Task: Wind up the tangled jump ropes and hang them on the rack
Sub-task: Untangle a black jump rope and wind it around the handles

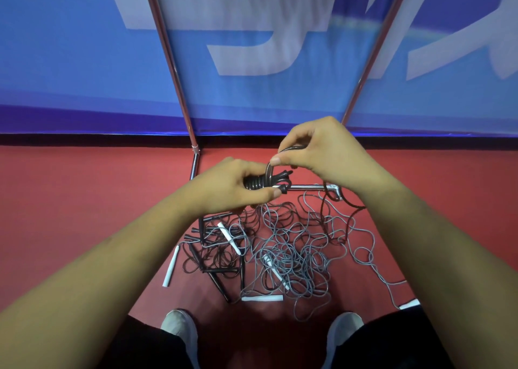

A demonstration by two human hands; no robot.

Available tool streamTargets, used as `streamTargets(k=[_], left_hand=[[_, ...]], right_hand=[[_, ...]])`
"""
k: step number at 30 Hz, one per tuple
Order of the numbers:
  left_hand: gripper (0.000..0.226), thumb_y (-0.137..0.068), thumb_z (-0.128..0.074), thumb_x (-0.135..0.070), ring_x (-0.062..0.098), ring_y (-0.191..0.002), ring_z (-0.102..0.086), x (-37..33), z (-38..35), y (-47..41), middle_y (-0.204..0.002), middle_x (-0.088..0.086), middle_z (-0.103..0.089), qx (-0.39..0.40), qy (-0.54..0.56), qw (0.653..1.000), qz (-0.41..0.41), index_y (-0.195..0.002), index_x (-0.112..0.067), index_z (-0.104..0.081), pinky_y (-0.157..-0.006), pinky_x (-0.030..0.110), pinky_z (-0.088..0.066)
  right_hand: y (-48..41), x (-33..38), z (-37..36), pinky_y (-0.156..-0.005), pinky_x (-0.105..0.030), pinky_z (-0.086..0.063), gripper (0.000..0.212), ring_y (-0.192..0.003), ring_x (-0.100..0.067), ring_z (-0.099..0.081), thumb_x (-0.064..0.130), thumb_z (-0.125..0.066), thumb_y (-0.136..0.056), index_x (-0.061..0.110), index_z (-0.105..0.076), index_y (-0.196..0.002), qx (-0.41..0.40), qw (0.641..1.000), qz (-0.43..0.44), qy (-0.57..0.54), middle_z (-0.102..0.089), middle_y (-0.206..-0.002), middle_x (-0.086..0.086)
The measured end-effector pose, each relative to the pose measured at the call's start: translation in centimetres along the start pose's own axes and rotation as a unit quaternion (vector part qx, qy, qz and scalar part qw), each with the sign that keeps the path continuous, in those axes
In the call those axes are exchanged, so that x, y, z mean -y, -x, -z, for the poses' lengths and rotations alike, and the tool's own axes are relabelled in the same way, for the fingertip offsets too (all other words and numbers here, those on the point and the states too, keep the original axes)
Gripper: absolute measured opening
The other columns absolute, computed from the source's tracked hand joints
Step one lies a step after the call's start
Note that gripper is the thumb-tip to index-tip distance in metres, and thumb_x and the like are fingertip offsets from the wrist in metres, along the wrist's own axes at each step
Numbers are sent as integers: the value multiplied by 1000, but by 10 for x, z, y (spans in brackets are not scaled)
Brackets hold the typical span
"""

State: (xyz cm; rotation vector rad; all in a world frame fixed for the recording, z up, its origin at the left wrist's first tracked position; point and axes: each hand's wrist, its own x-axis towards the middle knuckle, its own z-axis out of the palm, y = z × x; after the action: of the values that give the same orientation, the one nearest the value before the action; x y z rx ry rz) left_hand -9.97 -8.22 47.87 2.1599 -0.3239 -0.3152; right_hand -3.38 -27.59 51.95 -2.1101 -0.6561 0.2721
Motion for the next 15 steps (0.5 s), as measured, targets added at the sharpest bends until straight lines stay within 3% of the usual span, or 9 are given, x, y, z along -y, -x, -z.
streamTargets(k=[4, 9, 13, 15], left_hand=[[15, -91, -66, -28, 24, -50, -54, -2, 1, 2, -70, 28, -58, 18, 144, 989, -11, -86, -14, -62, -48, 29, -44], [26, -94, -56, -22, 23, -43, -50, -5, 1, 4, -67, 19, -59, -1, 269, 963, -19, -96, 4, -52, -46, 25, -42], [23, -93, -49, -25, 23, -37, -44, -5, 3, -2, -62, 26, -57, -79, 390, 917, -29, -111, -11, -45, -43, 24, -38], [27, -96, -44, -25, 23, -37, -43, -4, 6, -3, -62, 27, -56, -109, 420, 901, -28, -122, -20, -43, -43, 24, -37]], right_hand=[[-1, -9, 7, -48, -13, -37, 12, -46, -5, -47, 21, -80, -81, 10, -76, -81, 19, 999, -25, -16, -63, -58, 4], [-3, -21, 8, -49, -18, -41, 12, -50, -10, -55, 21, -68, -93, 21, -74, -83, 64, 997, -32, 10, -64, -61, 5], [-4, -22, 10, -49, -12, -39, 16, -50, -4, -54, 18, -61, -98, 18, -74, -88, 66, 997, -36, 8, -62, -59, 1], [-4, -22, 7, -53, -20, -41, 17, -53, -5, -59, 21, -59, -99, 18, -74, -92, 77, 996, -31, 23, -61, -57, 1]])
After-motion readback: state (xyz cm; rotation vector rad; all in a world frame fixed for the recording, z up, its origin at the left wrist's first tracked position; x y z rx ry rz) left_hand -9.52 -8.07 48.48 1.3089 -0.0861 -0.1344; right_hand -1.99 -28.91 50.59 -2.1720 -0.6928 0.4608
